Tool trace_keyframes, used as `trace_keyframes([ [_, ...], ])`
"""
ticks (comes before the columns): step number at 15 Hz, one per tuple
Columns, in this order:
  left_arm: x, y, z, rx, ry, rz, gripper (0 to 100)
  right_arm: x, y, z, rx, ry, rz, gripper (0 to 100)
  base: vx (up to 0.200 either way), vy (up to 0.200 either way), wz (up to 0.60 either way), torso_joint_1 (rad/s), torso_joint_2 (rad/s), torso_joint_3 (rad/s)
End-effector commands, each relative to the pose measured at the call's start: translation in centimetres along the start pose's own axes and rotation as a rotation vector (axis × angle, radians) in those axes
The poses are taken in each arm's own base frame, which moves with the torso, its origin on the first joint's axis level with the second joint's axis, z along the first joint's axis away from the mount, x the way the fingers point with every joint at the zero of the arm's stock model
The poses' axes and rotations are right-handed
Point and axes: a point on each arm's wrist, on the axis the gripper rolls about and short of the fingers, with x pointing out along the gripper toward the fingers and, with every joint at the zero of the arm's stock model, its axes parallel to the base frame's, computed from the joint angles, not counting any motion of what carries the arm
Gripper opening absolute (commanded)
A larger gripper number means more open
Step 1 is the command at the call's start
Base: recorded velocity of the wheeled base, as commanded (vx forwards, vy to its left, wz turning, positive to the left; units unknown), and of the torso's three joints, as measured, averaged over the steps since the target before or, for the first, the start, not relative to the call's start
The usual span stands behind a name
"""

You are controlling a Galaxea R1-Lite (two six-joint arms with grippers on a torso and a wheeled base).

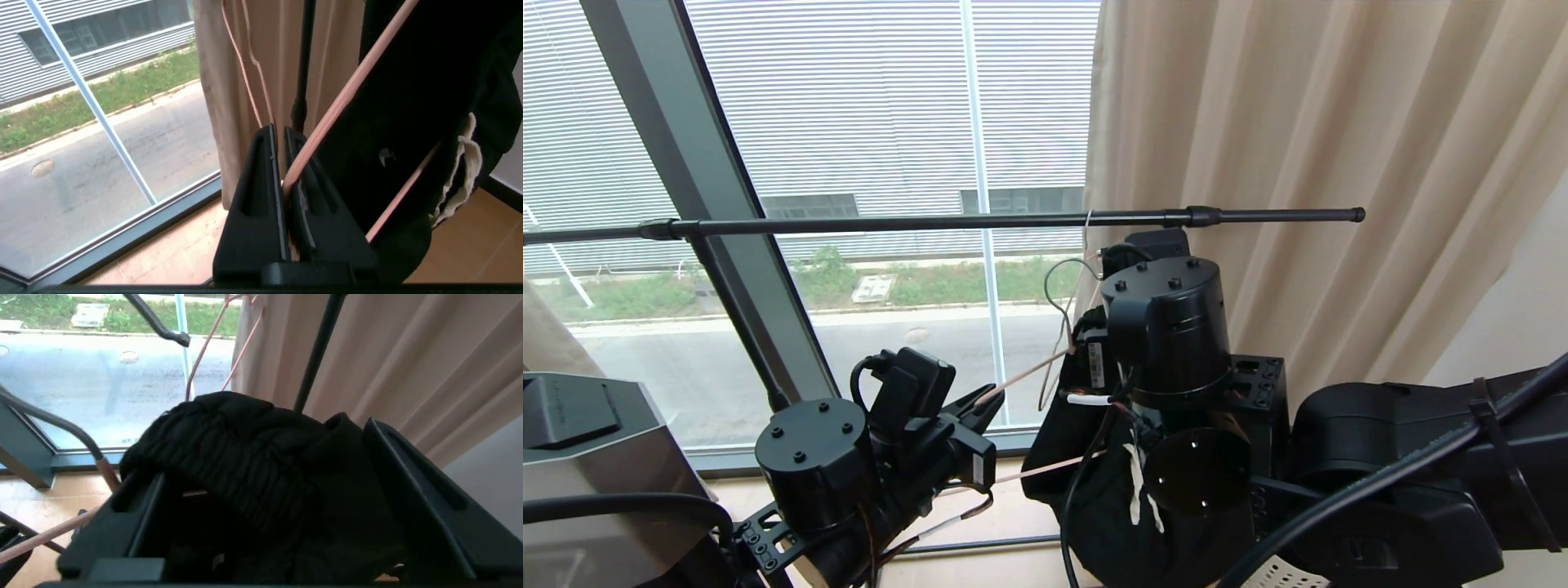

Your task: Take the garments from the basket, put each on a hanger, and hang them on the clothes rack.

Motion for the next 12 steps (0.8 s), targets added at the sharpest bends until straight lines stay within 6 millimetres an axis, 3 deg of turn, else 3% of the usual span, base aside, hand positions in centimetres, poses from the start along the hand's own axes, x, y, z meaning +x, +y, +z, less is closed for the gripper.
trace_keyframes([
  [1,-0.3,0.0,0.4,-0.001,-0.011,-0.001,0,0.1,-1.1,0.6,0.019,-0.007,-0.017,100,0.000,0.000,0.00,0.000,0.00,0.000],
  [4,-0.6,-0.5,0.2,0.003,0.001,-0.022,0,0.3,-1.9,1.4,0.043,-0.018,-0.033,100,0.000,0.000,0.00,0.000,0.00,0.000],
  [8,-1.0,-1.4,-0.1,0.007,0.011,-0.056,0,0.4,-1.4,2.1,0.060,-0.032,-0.029,100,0.000,0.000,0.00,0.000,0.00,0.000],
  [12,-0.4,-1.3,0.4,0.003,-0.020,-0.047,0,-0.6,-0.8,1.3,0.029,-0.019,0.001,100,0.000,0.000,0.00,0.000,0.00,0.000],
])
